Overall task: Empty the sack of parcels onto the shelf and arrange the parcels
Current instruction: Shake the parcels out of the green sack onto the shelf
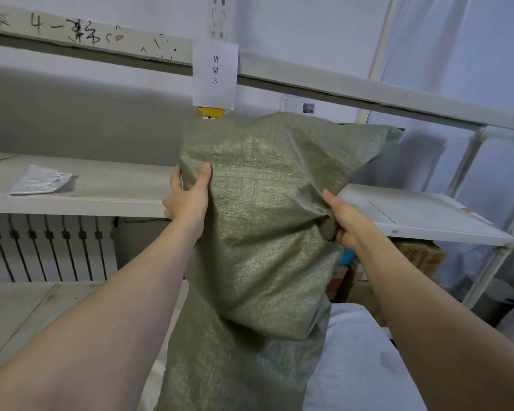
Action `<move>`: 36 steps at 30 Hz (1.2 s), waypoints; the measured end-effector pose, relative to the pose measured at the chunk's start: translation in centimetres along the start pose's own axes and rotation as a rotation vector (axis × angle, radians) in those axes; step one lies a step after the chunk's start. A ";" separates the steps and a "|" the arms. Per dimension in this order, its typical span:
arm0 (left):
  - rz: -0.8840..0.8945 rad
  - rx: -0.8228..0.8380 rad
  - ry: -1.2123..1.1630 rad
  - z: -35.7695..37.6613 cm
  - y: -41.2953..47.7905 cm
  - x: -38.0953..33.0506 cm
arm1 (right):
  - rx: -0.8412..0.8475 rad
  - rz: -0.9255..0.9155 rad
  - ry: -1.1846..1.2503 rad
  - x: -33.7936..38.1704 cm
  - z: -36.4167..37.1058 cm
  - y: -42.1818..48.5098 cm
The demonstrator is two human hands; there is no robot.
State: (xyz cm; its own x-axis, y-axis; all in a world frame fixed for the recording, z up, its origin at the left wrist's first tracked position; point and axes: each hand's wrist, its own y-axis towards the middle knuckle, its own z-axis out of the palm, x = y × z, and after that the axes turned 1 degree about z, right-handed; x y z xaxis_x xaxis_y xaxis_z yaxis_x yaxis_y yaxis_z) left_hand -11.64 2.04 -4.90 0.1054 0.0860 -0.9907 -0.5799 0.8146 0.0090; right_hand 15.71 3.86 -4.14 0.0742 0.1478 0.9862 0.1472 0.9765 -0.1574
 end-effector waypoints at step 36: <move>0.320 0.074 -0.198 4.0 -1.2 -14.1 | -0.191 -0.593 0.374 14.8 2.0 -2.1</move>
State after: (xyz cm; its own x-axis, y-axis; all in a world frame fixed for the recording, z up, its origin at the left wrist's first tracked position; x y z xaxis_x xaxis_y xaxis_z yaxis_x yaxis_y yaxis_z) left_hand -9.20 2.13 9.58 0.0867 0.4457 -0.8910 -0.5498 0.7672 0.3303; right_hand 14.53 4.28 10.93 0.2554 -0.4948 0.8307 0.4347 0.8262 0.3584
